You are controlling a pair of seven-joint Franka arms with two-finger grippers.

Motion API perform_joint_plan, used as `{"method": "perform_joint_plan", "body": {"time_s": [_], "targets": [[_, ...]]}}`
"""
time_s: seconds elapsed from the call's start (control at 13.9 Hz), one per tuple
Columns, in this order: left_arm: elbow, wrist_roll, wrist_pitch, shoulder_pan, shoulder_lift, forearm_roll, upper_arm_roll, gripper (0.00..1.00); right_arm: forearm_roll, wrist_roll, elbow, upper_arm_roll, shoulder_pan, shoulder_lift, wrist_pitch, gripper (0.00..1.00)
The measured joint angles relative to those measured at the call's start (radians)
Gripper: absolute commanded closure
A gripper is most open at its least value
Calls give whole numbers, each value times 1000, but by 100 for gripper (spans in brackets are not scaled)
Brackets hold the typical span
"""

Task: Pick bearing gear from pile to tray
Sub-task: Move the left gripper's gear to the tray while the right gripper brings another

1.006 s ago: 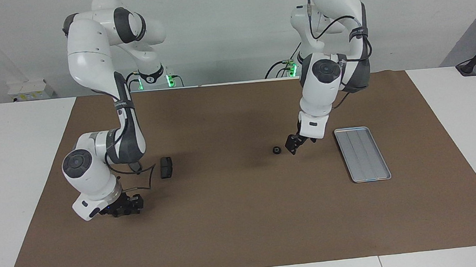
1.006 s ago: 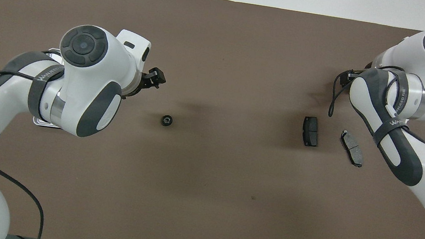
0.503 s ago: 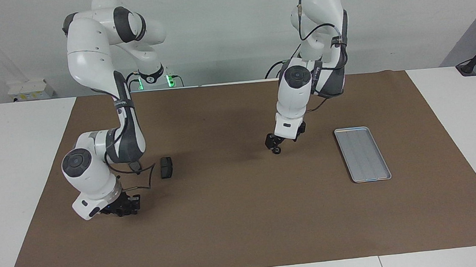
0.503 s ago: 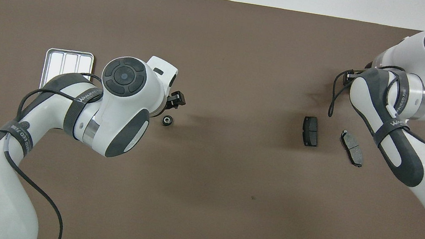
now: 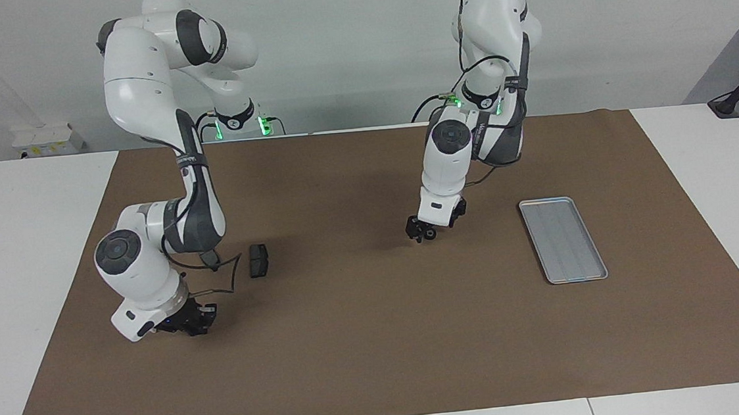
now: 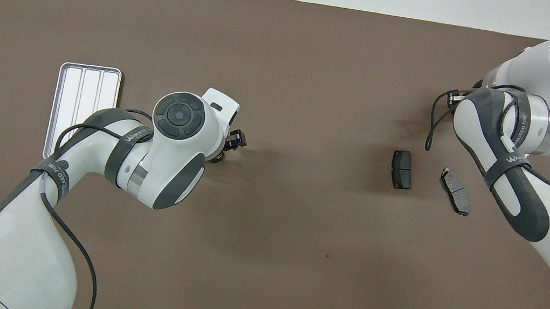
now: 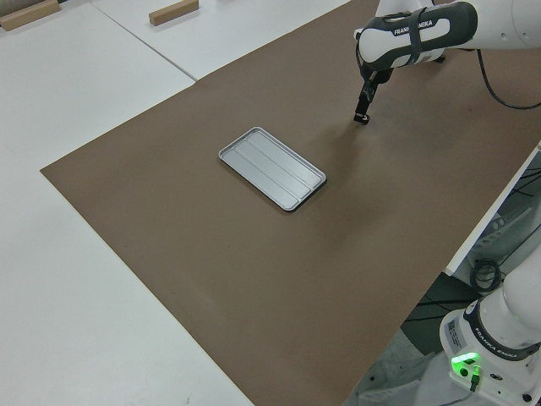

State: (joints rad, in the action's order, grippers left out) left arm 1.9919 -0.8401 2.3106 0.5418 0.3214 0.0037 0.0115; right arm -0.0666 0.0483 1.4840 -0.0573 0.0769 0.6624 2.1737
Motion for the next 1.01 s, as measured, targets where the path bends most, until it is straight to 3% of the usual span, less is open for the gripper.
{"method": "perform_joint_plan", "body": {"time_s": [0.22, 0.36, 0.57, 0.79, 1.01], "targets": [[26, -5, 23, 27, 6, 0, 0, 9, -3, 0, -24, 3, 0, -6, -71, 100], [32, -5, 29, 27, 6, 0, -4, 18, -3, 0, -86, -1, -11, -35, -205, 100], [32, -5, 35, 24, 5, 0, -10, 18, 4, -27, -162, -12, -56, -138, -436, 100], [34, -5, 51, 12, 5, 0, -16, 18, 37, -201, -172, -16, -141, -254, -570, 100], [38, -5, 62, 12, 5, 0, -18, 27, 45, -414, -171, -20, -252, -311, -616, 100]]}}
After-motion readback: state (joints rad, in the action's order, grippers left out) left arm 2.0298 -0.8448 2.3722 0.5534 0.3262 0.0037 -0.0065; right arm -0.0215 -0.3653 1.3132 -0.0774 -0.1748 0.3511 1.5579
